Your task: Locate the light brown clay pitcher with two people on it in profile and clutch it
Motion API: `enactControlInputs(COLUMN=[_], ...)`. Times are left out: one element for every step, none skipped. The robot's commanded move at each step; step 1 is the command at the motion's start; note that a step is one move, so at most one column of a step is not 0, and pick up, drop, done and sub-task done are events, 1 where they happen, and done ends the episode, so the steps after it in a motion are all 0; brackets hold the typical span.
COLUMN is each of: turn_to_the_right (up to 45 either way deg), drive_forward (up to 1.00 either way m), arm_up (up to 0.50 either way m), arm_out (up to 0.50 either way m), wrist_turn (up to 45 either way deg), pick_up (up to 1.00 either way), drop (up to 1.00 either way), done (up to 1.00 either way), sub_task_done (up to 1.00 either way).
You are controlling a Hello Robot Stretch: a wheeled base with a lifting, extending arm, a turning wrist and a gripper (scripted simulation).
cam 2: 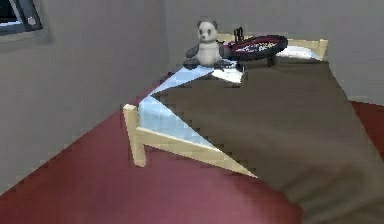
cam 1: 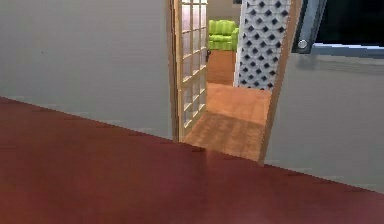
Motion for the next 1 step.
enactControlInputs(turn_to_the_right=[3.0], drive_forward=[0.00], arm_up=[0.00], arm_out=[0.00], wrist_turn=[0.0], pick_up=[0.00], drop=[0.00], done=[0.00], sub_task_done=[0.00])
